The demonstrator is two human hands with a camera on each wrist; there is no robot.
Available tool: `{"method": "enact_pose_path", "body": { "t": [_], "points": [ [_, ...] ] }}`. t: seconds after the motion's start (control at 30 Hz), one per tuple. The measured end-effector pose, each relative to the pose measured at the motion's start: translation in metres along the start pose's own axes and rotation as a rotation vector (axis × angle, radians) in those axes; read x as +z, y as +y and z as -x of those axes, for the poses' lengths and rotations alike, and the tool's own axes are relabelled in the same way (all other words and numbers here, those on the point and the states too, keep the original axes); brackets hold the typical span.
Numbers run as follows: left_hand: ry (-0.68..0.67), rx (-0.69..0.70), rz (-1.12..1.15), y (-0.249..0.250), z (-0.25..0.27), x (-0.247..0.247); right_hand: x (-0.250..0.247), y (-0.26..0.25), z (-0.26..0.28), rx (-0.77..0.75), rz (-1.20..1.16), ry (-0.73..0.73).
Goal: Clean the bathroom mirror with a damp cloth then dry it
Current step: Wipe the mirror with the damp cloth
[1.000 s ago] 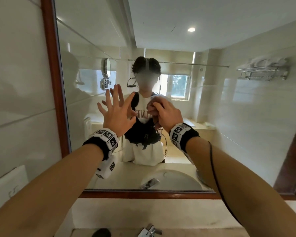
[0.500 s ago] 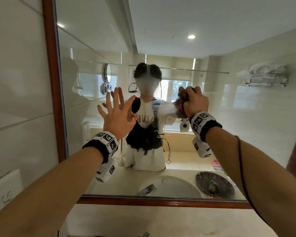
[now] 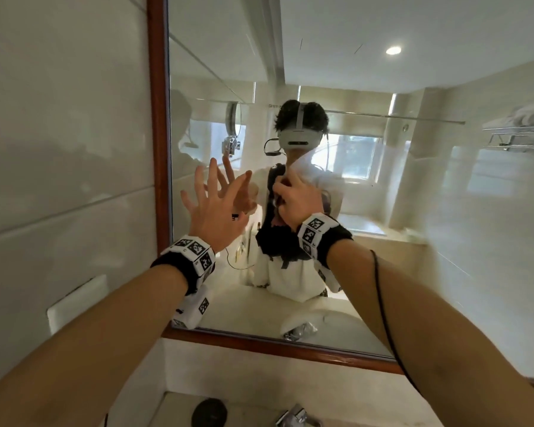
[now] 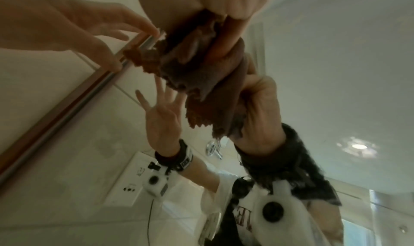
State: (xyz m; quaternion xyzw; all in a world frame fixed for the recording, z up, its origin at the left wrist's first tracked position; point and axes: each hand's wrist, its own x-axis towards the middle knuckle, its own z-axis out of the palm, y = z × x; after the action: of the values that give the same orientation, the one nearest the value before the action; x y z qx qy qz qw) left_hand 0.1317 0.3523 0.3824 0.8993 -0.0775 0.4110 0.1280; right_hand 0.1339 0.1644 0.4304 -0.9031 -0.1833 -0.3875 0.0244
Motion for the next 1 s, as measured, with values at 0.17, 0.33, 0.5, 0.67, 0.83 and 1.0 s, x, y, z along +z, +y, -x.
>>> {"method": "enact_pose_path", "body": {
  "t": [0.17, 0.33, 0.5, 0.67, 0.83, 1.0],
  "points": [
    [-0.026, 0.011, -0.012, 0.008, 0.001, -0.001, -0.025, 0.036, 0.013, 0.095, -0.008, 0.034],
    [-0.021, 0.046, -0.001, 0.036, -0.001, -0.007, -0.062, 0.094, 0.030, 0.319, -0.075, 0.240],
    [-0.027, 0.054, 0.040, 0.057, -0.004, -0.008, -0.062, 0.100, 0.047, 0.341, -0.033, 0.132],
    [-0.023, 0.046, 0.047, 0.052, -0.003, -0.005, -0.051, 0.095, 0.049, 0.187, 0.053, 0.058],
    [-0.032, 0.025, 0.010, 0.028, 0.003, -0.001, -0.031, 0.063, 0.035, 0.018, 0.109, 0.071],
    [-0.029, -0.003, -0.014, -0.003, 0.007, 0.003, -0.005, 0.015, 0.022, -0.137, 0.138, 0.018]
  ]
}}
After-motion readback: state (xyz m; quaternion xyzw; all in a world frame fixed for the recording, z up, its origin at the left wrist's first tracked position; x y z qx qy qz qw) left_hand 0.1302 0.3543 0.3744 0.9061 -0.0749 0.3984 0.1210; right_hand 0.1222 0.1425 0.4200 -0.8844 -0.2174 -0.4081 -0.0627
